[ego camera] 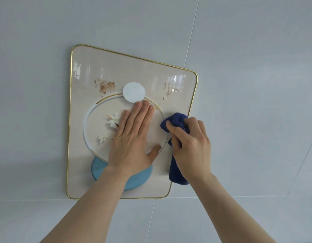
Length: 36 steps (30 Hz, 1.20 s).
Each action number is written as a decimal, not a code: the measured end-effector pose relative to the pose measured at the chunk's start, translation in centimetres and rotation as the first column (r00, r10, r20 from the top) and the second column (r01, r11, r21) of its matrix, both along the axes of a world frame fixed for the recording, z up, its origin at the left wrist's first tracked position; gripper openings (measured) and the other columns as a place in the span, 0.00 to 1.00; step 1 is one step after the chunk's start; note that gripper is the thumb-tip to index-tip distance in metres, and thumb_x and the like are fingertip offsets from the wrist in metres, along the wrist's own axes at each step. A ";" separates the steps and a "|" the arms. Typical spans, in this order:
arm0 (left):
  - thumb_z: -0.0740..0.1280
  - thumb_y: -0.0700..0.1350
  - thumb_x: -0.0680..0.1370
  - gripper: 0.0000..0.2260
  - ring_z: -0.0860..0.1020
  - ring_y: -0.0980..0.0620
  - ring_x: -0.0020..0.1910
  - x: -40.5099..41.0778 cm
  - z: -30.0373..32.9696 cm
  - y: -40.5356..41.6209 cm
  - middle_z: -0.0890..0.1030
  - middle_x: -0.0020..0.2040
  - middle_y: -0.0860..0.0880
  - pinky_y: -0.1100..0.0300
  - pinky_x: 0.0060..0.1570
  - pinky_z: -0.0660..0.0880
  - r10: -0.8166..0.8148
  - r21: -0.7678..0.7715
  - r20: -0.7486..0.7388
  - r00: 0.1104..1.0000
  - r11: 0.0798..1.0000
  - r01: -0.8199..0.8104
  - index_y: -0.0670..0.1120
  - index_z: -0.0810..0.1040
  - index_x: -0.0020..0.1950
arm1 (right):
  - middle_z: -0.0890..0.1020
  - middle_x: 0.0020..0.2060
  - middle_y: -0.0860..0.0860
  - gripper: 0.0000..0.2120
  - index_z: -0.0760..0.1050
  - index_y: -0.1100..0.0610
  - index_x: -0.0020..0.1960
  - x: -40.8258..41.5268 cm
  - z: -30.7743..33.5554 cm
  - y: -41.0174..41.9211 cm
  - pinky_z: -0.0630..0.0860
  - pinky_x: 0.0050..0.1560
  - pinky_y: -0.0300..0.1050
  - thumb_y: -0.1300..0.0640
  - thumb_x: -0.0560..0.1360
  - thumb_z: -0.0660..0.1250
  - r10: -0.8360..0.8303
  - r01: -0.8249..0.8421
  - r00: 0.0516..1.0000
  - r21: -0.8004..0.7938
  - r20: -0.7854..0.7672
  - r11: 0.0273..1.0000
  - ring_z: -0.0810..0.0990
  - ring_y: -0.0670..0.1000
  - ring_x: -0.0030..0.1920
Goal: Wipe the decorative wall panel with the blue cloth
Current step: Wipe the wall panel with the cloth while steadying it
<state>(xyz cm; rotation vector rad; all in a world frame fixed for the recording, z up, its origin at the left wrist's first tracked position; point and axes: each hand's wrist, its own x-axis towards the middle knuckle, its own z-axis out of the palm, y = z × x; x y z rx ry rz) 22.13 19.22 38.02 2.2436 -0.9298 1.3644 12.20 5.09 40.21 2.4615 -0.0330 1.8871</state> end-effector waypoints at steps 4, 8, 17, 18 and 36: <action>0.66 0.63 0.76 0.47 0.44 0.48 0.84 0.1 0.0 0.1 0.47 0.85 0.46 0.45 0.83 0.47 -0.009 0.000 -0.004 1.000 1.000 0.009 0.44 0.46 0.84 | 0.81 0.50 0.56 0.17 0.84 0.54 0.56 0.6 -0.2 0.2 0.75 0.35 0.48 0.66 0.73 0.66 -0.041 0.038 0.998 -0.069 -0.040 0.997 0.76 0.60 0.47; 0.67 0.63 0.75 0.47 0.45 0.48 0.84 0.1 0.0 0.2 0.48 0.85 0.46 0.47 0.83 0.45 -0.024 -0.011 -0.001 1.000 1.000 0.024 0.43 0.47 0.84 | 0.81 0.48 0.56 0.16 0.84 0.54 0.56 0.0 -1.2 -1.1 0.77 0.33 0.49 0.67 0.71 0.72 -0.050 0.034 0.993 -0.136 -0.109 0.990 0.79 0.60 0.45; 0.67 0.62 0.75 0.47 0.45 0.48 0.84 0.0 0.1 0.3 0.48 0.85 0.47 0.45 0.83 0.47 -0.052 -0.016 -0.016 0.999 0.999 0.052 0.43 0.47 0.84 | 0.83 0.51 0.54 0.10 0.85 0.56 0.57 1.1 5.7 -0.4 0.74 0.53 0.40 0.64 0.77 0.73 0.159 -0.201 0.954 0.150 0.256 0.968 0.80 0.56 0.51; 0.67 0.62 0.75 0.47 0.45 0.48 0.84 0.0 0.1 0.3 0.48 0.85 0.47 0.45 0.83 0.47 -0.057 -0.017 -0.018 0.998 0.998 0.057 0.43 0.47 0.84 | 0.83 0.51 0.55 0.09 0.86 0.57 0.57 1.7 6.4 -0.2 0.74 0.53 0.41 0.64 0.77 0.73 0.175 -0.204 0.950 0.092 0.260 0.975 0.80 0.58 0.51; 0.65 0.62 0.75 0.46 0.45 0.49 0.84 0.3 -0.1 -0.1 0.48 0.85 0.47 0.45 0.83 0.47 -0.044 -0.021 -0.010 0.999 0.999 0.044 0.44 0.48 0.84 | 0.83 0.55 0.60 0.18 0.85 0.60 0.59 6.6 8.2 0.2 0.77 0.56 0.50 0.74 0.76 0.65 0.136 -0.112 0.925 -0.087 0.355 0.990 0.76 0.61 0.59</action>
